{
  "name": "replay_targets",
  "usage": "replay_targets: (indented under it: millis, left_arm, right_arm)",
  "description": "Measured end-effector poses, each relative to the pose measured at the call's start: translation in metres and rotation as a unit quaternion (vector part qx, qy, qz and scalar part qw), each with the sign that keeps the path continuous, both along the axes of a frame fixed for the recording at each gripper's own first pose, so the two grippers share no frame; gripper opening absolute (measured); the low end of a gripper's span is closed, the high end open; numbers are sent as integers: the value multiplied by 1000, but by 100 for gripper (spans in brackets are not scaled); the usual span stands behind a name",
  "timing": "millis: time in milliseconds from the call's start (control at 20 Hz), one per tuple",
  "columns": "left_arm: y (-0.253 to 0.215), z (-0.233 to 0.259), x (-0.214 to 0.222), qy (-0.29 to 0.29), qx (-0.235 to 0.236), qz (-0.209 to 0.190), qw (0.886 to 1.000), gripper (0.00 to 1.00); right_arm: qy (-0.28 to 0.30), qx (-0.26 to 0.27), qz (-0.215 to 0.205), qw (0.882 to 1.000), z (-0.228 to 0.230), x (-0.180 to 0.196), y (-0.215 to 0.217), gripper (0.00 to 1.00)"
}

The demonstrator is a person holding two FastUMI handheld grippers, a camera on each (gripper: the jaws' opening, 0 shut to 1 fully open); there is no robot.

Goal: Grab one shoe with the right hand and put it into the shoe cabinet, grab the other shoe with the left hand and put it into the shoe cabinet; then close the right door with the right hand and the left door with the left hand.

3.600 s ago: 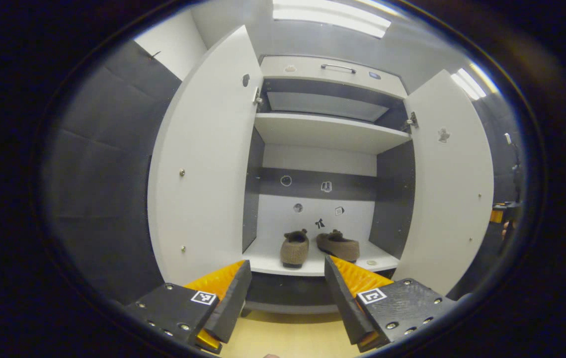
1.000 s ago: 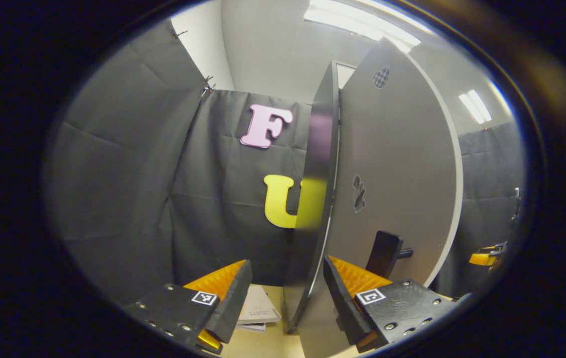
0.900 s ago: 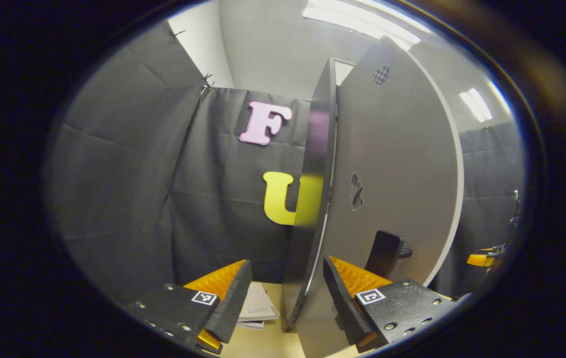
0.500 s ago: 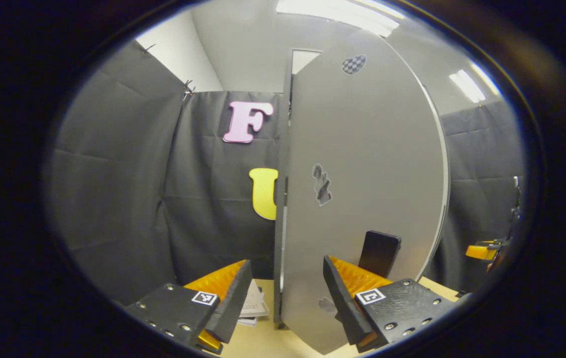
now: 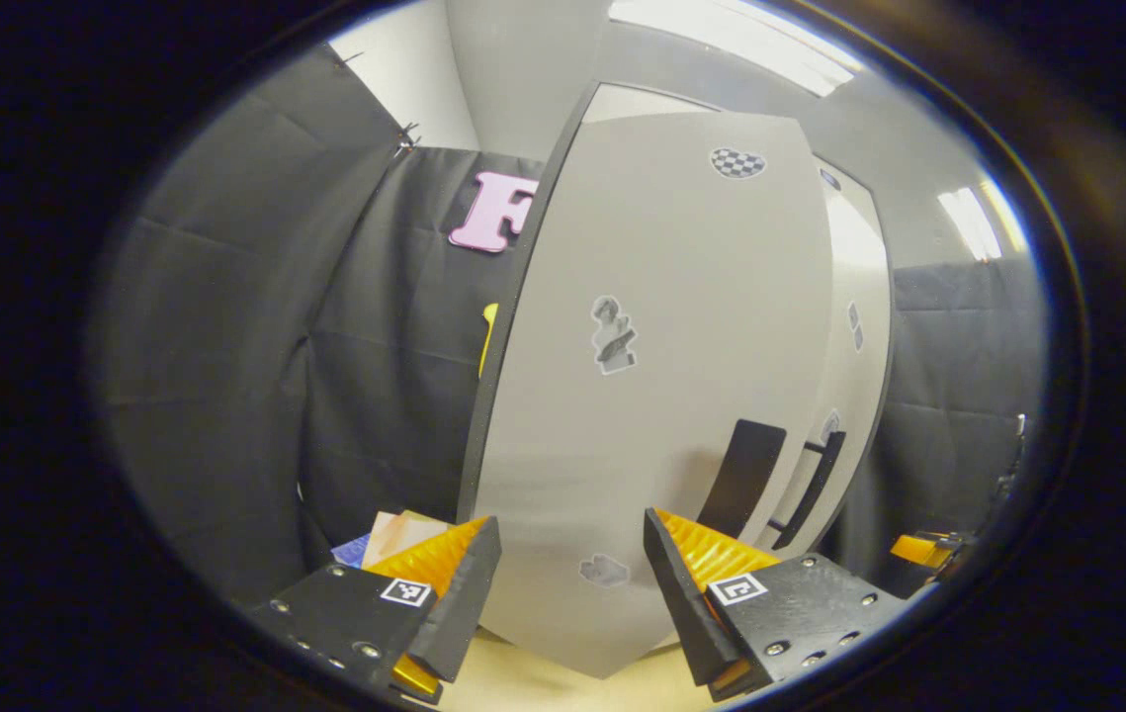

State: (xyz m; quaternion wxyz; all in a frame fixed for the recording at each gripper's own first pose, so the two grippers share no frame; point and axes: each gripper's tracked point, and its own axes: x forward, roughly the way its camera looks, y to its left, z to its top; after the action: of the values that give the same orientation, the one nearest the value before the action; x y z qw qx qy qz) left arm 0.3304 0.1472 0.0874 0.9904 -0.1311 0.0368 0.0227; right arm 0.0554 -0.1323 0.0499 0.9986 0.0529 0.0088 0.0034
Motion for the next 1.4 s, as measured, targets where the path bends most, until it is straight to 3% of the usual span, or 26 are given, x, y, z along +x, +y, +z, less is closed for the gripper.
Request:
replay_targets:
  millis: [150,200,250,300,350,400,500,700,750,950,1250,1300,1350,1400]
  left_arm:
    - [-5,3,-18,-21,9,15,1000,91]
    - [-8,5,-25,-29,14,21,999,85]
    - [-11,10,-37,-37,19,29,999,92]
    - [-13,15,-44,-46,19,33,998,92]
    - [-15,17,-50,-55,16,35,998,85]
    - [-13,19,-55,-62,16,42,997,85]
    - [-4,25,-67,-68,36,73,994,91]
    - [1,14,-79,-43,65,121,990,85]
    - [0,10,-82,-37,61,136,988,91]
    - [-4,5,-111,-50,30,192,980,85]
    - [4,-2,-123,-34,27,190,981,85]
    - [4,-2,-120,-34,29,181,982,92]
    - [2,-2,-118,-35,29,173,984,85]
    - [0,-2,-117,-36,27,163,986,85]
  right_arm:
    - [5,7,9,1000,0,6,-1,98]
    - [7,7,12,1000,1,8,0,98]
    - [10,10,17,1000,1,11,2,98]
    - [12,18,26,999,2,13,5,98]
    - [12,27,35,999,3,15,8,98]
    - [12,35,40,999,5,17,9,98]
    - [8,42,51,998,9,21,11,98]
    - [-7,27,73,997,16,24,12,98]
    - [-10,23,80,996,16,23,12,98]
    - [-20,13,121,992,15,14,23,98]
    - [-20,-2,132,991,4,3,36,98]
    - [-18,-5,127,992,1,2,35,98]
    - [-16,-5,124,992,-2,1,36,98]
    - [-14,-2,124,992,-4,-2,37,98]
